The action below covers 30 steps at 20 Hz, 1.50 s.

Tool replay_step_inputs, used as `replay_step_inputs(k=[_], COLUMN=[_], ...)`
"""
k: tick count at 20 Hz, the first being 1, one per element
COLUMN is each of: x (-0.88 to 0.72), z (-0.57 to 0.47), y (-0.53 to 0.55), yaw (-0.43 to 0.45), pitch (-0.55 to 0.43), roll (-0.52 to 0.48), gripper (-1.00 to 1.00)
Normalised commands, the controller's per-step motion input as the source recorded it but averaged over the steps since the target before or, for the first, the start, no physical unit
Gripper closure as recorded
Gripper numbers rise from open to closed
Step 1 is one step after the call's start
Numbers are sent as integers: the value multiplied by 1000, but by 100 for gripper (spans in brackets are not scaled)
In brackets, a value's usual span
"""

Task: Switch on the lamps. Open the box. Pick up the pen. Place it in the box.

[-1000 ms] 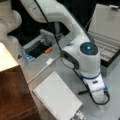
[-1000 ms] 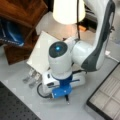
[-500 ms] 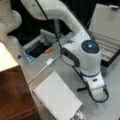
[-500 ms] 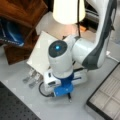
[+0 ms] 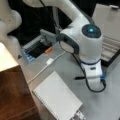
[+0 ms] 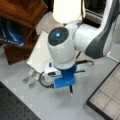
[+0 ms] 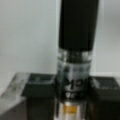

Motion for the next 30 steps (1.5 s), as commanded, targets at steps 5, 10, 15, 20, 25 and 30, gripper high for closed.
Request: replay_step_inputs(k=[5,10,15,20,25,30], x=[-114,-56,-84,-131,-135,-154], z=[350,253,119,107,67,72], y=[54,53,149,258,176,191], yaw=[-256,-359,-497,-480,-330,-317], pitch=[95,73,96,72,45,-7], roll=[24,25,-52,-65,-46,-41], gripper=[100,100,100,100,100,100])
